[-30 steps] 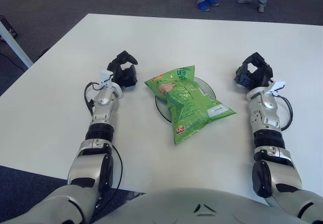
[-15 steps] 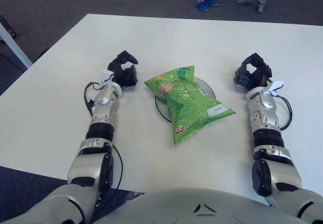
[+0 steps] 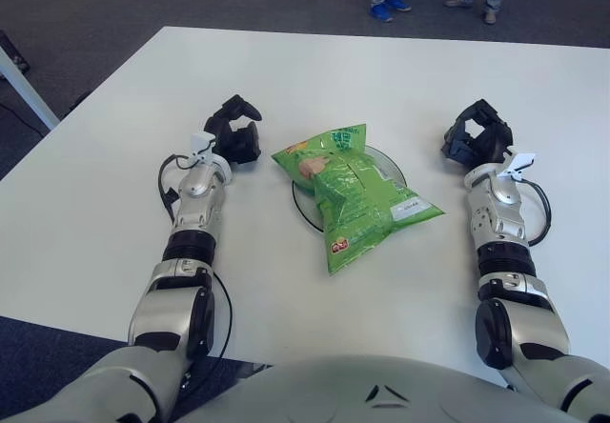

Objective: Put the snack into the plate.

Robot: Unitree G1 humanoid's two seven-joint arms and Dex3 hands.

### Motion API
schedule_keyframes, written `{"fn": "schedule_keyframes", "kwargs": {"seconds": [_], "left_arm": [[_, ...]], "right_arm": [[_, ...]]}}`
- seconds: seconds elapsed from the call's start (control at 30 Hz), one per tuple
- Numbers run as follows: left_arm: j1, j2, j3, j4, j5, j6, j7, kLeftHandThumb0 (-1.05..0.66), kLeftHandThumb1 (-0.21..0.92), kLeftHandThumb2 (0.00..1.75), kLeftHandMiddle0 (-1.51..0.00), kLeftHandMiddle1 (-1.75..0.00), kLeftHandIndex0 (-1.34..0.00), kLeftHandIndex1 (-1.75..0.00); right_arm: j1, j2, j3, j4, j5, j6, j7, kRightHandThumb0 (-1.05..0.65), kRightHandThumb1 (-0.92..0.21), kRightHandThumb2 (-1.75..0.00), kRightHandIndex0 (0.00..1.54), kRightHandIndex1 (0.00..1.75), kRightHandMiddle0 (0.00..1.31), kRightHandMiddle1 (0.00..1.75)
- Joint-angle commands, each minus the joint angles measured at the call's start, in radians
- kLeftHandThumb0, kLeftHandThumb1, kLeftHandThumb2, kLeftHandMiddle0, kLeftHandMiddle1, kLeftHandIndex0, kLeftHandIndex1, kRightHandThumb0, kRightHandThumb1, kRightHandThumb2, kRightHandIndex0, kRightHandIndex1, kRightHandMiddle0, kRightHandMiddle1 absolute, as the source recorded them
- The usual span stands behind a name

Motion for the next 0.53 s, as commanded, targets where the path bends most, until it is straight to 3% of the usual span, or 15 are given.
{"fn": "schedule_keyframes", "kwargs": {"seconds": [0.0,0.5], "left_arm": [[0.067,-0.033,-0.001,0.054,-0.007,-0.012,0.001,-0.46,0.37,1.25,-1.29,-1.75,-0.57,-1.75],[0.066,-0.029,-0.004,0.053,-0.004,-0.005,-0.001,-0.46,0.38,1.24,-1.27,-1.75,-0.56,-1.75]], "right_arm": [[0.058,0.04,-0.003,0.043,0.009,-0.016,0.006,-0.5,-0.28,-1.37,1.29,1.75,0.65,1.75],[0.055,0.039,-0.003,0.045,0.01,-0.005,0.007,-0.49,-0.31,-1.33,1.29,1.75,0.62,1.75]]}}
